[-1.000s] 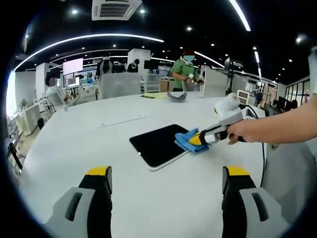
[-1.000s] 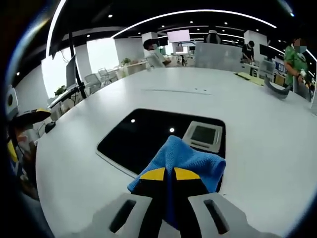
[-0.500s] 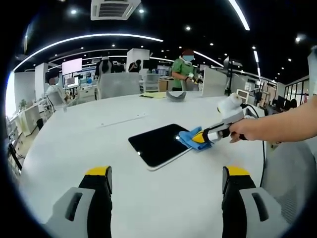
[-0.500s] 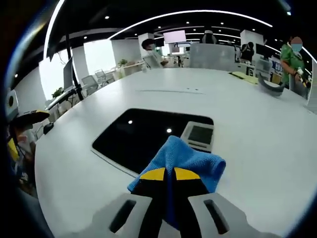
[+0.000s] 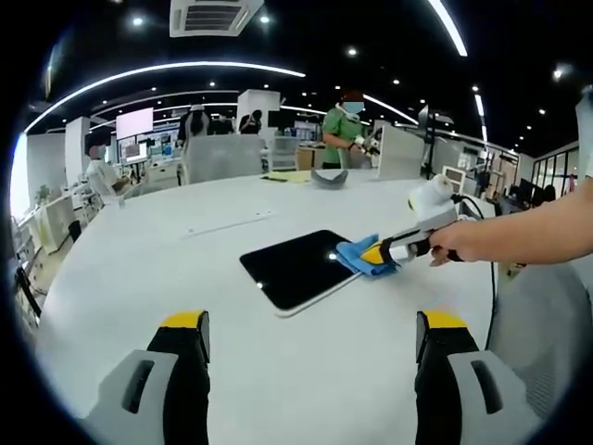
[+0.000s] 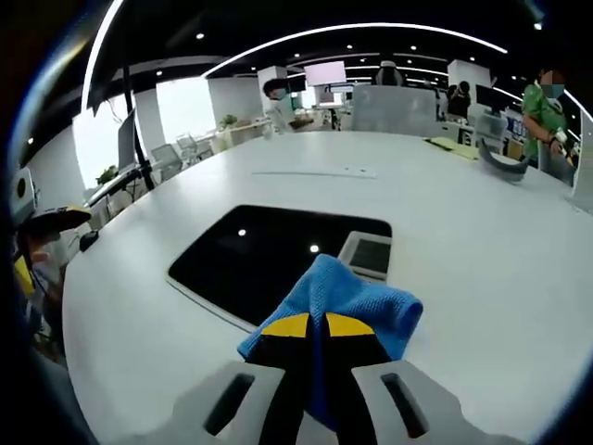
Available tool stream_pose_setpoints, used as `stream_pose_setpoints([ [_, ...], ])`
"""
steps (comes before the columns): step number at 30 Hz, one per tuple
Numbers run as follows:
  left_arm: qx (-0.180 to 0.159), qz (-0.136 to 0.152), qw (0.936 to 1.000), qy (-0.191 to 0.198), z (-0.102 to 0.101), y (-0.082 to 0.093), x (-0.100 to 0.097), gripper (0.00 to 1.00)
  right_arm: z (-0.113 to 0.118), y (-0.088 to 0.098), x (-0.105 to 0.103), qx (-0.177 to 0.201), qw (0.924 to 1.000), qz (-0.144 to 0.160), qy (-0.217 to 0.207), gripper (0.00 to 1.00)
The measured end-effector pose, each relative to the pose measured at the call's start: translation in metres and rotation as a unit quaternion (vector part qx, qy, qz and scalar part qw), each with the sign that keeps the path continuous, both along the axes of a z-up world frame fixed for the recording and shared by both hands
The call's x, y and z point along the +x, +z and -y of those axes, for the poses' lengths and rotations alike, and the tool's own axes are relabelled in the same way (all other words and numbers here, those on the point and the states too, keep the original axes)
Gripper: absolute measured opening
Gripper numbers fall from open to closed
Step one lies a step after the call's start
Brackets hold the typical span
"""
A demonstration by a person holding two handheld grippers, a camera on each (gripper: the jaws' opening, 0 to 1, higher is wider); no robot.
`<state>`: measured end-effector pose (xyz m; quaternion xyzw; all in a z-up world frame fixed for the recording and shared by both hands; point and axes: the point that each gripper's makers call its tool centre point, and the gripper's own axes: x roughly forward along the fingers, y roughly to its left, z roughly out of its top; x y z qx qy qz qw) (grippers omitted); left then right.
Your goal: Wipe the mirror surface with the cleaning cloth until all visible marks leave the cleaned area.
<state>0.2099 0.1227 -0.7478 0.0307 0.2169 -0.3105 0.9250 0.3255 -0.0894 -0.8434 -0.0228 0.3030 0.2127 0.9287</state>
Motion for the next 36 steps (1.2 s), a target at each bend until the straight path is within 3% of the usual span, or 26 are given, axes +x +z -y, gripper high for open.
stream_pose_setpoints([
  [16,0.001,-0.002,1.0,0.002,-0.002,-0.001,0.0,0.93,0.0,0.0,0.002,-0.003,1.0,0.0,-0.002,0.0],
  [36,0.004,-0.007,0.9999,0.012,-0.009,-0.004,-0.001,0.93,0.001,0.0,0.025,-0.011,0.9999,-0.001,0.0,0.0],
])
